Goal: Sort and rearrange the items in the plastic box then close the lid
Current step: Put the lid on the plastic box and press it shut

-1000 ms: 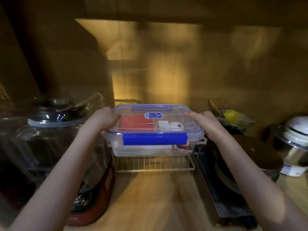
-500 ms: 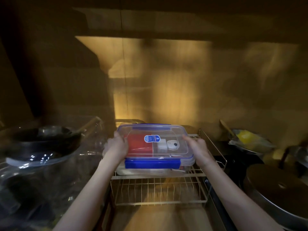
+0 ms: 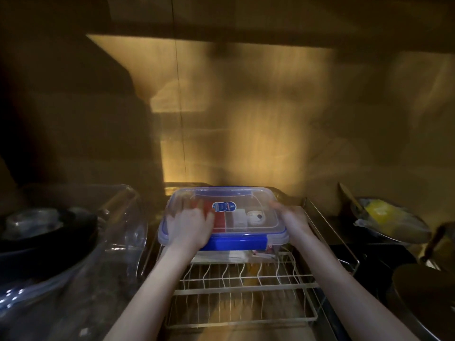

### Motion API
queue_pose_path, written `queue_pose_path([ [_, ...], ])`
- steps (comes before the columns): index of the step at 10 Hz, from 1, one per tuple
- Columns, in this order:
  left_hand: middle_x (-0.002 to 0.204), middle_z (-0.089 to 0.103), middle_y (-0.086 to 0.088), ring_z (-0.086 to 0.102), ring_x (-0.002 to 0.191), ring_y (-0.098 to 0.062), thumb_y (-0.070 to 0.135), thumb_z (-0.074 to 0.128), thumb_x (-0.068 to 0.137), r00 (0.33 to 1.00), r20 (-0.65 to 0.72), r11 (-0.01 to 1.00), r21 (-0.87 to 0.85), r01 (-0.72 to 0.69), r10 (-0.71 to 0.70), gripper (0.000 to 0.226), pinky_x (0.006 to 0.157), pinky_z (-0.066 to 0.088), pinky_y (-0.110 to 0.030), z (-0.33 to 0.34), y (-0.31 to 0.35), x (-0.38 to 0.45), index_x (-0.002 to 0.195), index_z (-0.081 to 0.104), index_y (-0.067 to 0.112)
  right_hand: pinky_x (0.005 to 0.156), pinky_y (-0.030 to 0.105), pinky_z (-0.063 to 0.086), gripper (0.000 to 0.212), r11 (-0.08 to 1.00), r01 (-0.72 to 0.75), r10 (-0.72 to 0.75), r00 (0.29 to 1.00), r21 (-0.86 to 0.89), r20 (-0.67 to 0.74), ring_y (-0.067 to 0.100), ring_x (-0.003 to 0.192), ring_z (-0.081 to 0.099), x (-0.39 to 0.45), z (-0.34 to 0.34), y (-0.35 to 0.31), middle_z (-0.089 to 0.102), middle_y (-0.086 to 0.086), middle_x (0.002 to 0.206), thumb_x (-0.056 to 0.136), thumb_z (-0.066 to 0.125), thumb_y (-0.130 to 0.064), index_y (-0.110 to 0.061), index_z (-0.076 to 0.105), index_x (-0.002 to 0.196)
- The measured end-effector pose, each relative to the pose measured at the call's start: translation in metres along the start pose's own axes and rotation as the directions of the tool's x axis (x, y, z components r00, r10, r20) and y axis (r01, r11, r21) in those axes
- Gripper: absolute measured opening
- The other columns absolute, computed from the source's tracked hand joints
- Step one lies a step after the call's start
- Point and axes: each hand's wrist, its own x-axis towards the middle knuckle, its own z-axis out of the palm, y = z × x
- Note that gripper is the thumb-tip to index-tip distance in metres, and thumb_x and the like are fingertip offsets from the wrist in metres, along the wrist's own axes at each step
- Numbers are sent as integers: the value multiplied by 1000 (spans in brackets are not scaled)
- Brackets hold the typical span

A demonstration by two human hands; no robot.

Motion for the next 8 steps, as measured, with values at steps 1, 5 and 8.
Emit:
queue_pose_path([
  [1,124,56,-8,50,116,-25,46,30,92,993,-92,996,50,-73,78,39,106,35,-50,8,-8,16,116,50,22,78,39,50,60,998,22,-22,1000,-59,-8,26,95,64,10,8,-3,64,13,110,74,63,-54,-12,56,117],
  [5,141,43,-11,36,132,-30,45,28,93,998,-68,995,97,3,4,47,110,28,-51,14,-10,34,131,39,20,88,43,52,28,971,82,-90,996,-223,-24,29,92,66,24,17,-16,70,16,103,85,58,-38,-10,64,90],
  [8,124,55,-14,54,110,-29,34,43,91,994,76,997,21,75,-76,40,94,47,-40,-38,38,49,125,47,13,88,27,47,38,718,656,-674,738,-231,2,15,111,56,-98,-12,-92,57,1,119,88,60,-22,-21,50,124],
])
